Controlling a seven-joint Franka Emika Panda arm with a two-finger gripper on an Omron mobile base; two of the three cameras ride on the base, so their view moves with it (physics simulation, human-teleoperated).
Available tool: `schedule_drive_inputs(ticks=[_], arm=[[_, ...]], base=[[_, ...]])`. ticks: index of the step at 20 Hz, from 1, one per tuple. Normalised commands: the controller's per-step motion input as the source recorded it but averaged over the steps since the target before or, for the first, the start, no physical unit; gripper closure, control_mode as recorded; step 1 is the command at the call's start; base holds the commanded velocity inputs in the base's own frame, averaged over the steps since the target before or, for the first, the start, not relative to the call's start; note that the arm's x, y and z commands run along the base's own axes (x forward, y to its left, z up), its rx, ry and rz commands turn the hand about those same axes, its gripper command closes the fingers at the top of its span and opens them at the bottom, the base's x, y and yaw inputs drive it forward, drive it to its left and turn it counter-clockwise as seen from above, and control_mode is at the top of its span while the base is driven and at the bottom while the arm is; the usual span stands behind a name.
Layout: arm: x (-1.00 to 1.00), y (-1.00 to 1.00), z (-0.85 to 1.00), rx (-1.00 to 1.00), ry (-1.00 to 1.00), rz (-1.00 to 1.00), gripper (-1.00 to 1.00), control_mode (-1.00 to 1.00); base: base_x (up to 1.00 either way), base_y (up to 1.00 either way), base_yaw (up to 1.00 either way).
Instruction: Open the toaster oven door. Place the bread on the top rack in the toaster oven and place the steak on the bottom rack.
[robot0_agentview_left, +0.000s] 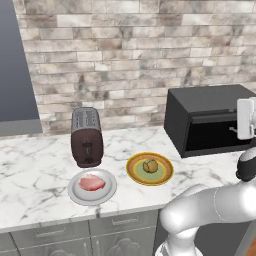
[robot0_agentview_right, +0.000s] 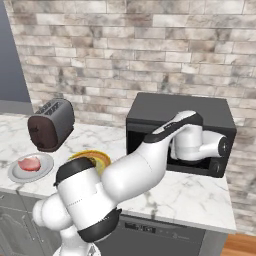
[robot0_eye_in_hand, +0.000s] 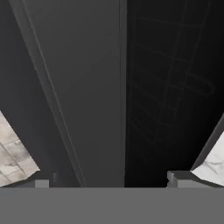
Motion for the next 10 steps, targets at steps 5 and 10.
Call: schedule_drive_inputs(ticks=[5,10], arm=[[0.18,-0.05,-0.07,0.03,0.0,0.0,-1.0,-1.0],[0.11,-0.04,-0.1,0.04,0.0,-0.01,-1.0,-1.0]], base=[[0.0,0.0,0.0],[0.0,0.0,0.0]])
